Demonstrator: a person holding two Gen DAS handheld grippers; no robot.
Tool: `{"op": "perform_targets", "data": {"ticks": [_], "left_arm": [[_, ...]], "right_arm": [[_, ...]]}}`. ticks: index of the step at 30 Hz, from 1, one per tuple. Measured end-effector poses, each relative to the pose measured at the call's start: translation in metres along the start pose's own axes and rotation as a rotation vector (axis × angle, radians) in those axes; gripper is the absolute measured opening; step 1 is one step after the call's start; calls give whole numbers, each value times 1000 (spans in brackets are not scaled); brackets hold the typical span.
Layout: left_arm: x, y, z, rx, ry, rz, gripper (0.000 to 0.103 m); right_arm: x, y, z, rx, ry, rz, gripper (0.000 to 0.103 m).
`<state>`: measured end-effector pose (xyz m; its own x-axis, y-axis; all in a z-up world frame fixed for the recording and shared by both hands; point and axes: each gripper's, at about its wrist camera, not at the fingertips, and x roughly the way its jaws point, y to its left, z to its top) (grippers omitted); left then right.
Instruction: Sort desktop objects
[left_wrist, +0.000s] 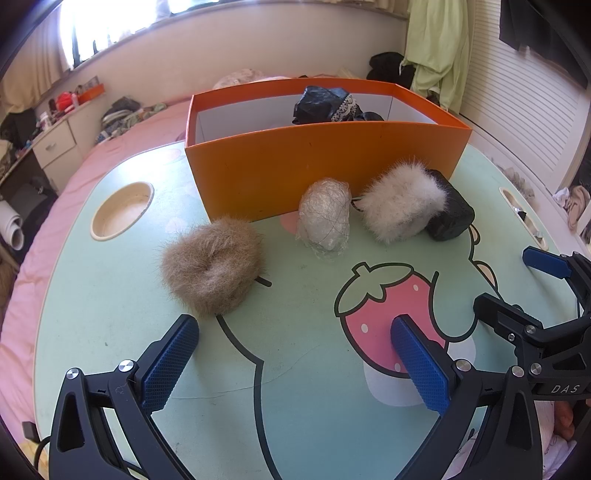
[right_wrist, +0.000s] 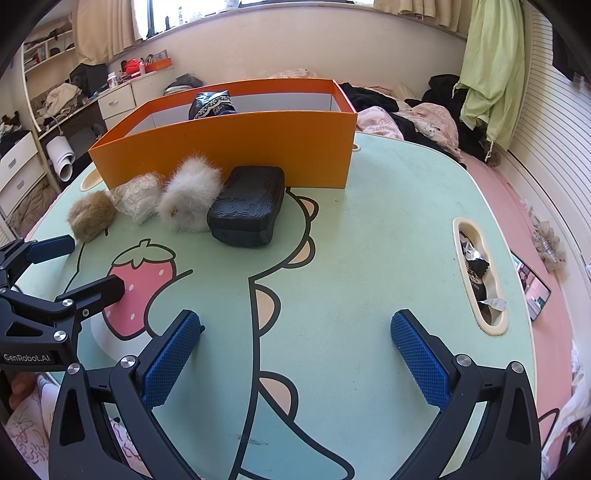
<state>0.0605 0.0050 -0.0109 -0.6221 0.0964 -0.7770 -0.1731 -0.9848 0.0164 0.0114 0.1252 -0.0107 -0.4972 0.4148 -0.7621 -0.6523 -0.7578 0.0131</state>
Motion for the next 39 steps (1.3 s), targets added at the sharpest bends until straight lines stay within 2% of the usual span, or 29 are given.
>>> {"op": "perform_targets", "data": {"ticks": [9,15,19,26,29,34,39], "left_arm": [[0,0,0,0,0,0,103],[-1,0,-1,0,-1,-1,103],[-1,0,-1,0,-2,-1,103],[-1,-1,0,0,-2,-2,103],[-1,-2,-1,0,-2,-1,103],[-1,-2,-1,0,-3,-2,103],[-1,-2,-1,0,-2,-1,103]], "right_arm": [[0,-1,0,3,-4,3,103],[-9,-16,2,89,-52,89,102],[-9,-20,10,128,-54,112,87],[0,-3,48,112,-77,86,76],[11,-2,63,148,-56,79,64],[24,1,74,160,-45,91,62],[38,19,66,50,7,7,62]]}}
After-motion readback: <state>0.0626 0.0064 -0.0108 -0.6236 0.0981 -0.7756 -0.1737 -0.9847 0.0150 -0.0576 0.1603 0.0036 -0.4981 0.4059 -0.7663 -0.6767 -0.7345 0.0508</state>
